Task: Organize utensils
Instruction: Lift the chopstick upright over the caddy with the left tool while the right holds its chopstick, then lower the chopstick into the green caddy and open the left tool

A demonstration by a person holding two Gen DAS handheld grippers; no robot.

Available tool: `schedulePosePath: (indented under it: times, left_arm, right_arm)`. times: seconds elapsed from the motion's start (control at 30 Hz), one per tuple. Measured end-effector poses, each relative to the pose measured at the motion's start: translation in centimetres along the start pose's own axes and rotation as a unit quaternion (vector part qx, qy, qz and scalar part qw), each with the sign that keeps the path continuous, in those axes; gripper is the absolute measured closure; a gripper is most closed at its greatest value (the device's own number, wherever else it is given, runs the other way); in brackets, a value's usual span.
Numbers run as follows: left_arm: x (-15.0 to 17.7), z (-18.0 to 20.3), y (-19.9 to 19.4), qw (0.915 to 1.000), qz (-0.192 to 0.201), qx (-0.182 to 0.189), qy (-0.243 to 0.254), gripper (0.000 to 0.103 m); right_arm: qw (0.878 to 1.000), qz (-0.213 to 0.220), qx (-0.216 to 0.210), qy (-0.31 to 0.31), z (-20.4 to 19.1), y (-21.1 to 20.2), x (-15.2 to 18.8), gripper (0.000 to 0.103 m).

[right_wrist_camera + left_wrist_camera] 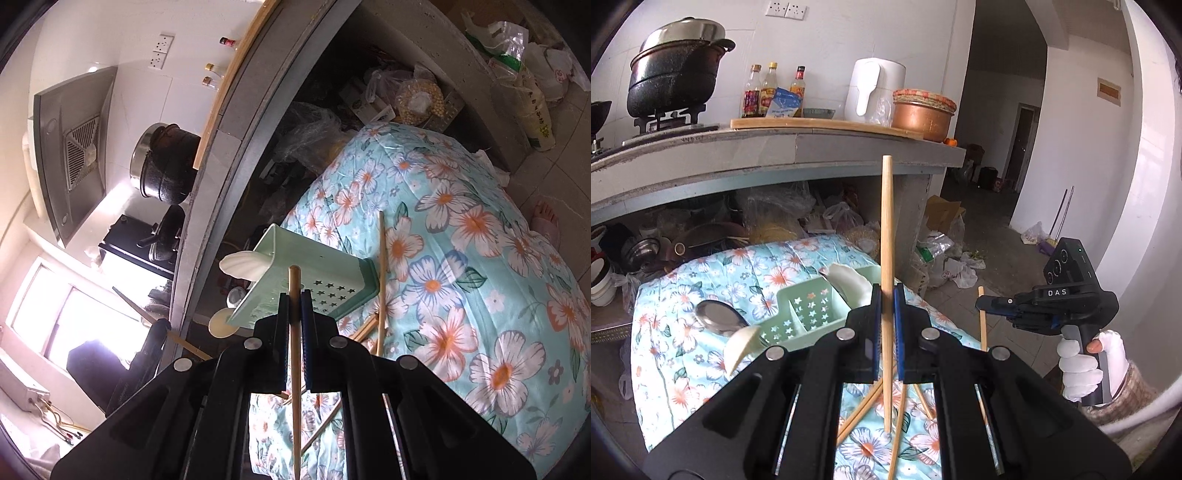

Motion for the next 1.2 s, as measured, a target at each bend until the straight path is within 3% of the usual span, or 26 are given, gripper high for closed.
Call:
schedulePosePath:
  times: [0.33,0.57,0.83,1.07,1.13,1.2]
  left_arm:
    - [-5.7,-1.1,-3.5,0.9947,0.099,-0.028,0.003,0.097]
    - [-8.3,-3.1,-3.2,0.9888,0.143,-0.042,-0.01,0.097]
    - [-7.6,-6.0,2.6,0.9891,0.128,-0.071,-0.018,0.097]
    - [-4.9,-8.2,6.7,0.9928,0.073,-0.084,-0.044,0.096]
    - [-4.5,-8.6,6.9,0.9928,0.063,-0.089,-0.049,0.088]
    - [-4.2,-9.1,6.7,0.9918,0.064,-0.094,-0.058,0.072]
  right_arm:
    - [0.999,0.001,-0.027,-0.035,-3.3,0.1,-1.8,0.096]
    - [0.998,-0.006,-0.029,-0.049,-4.6,1.2,-2.3,0.096]
    - [0.998,-0.006,-0.021,-0.059,-5.4,1.5,-2.9,0.096]
    - [0.997,-0.001,-0.012,-0.083,-6.8,1.5,-4.1,0.096]
    - [0.995,0.0,-0.009,-0.094,-7.5,1.6,-4.5,0.096]
    - [0.994,0.002,-0.008,-0.108,-8.3,1.8,-5.1,0.096]
Point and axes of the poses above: each gripper's, at about its wrist camera, not at the fingertips, and y roughly the way its jaws point, z to its right, x to its underside, the point moved 5 cm from there along y, roughly the way its jaws point, and after that the axes turned 5 degrees about -y, right-handed, at the moved point
